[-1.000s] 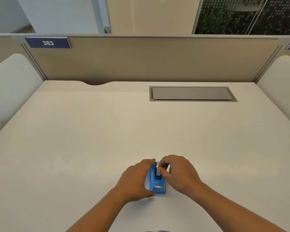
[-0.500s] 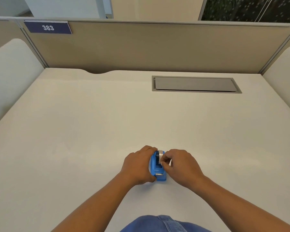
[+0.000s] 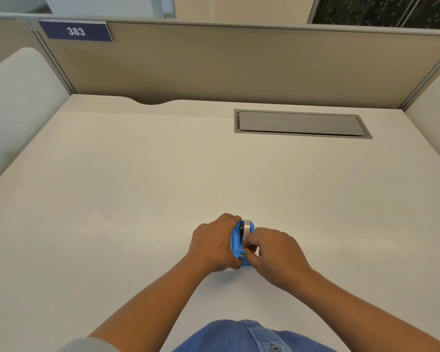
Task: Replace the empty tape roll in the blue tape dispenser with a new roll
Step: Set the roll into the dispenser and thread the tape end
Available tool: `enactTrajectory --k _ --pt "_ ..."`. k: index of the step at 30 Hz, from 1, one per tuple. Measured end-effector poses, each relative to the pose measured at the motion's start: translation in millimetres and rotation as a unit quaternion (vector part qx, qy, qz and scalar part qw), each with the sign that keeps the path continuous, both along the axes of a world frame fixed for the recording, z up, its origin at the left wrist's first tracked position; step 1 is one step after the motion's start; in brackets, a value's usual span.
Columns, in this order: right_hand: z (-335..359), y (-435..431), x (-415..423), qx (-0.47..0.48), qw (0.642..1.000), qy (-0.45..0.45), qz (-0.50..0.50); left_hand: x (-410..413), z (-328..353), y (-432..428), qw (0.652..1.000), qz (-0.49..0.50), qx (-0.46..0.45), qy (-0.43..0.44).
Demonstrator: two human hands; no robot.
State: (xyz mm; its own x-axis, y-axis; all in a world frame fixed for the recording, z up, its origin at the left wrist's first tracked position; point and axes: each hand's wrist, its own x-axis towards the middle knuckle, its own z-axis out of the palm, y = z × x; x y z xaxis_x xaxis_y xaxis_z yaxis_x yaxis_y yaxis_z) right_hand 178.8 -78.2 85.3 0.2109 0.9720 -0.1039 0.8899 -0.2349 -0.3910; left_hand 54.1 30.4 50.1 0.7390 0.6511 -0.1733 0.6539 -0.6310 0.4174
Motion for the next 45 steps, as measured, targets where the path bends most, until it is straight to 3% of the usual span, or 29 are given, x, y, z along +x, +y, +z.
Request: enactTrajectory --k 17,45 --pt "-5 -28 -6 0.064 0.995 -0.059 0.054 0 -5 0 1.0 0.002 0.006 -0.012" --pt "-56 -29 -1 0.204 0.957 -0.139 0.151 -3 -7 -1 1.0 0.014 -0.01 -0.025"
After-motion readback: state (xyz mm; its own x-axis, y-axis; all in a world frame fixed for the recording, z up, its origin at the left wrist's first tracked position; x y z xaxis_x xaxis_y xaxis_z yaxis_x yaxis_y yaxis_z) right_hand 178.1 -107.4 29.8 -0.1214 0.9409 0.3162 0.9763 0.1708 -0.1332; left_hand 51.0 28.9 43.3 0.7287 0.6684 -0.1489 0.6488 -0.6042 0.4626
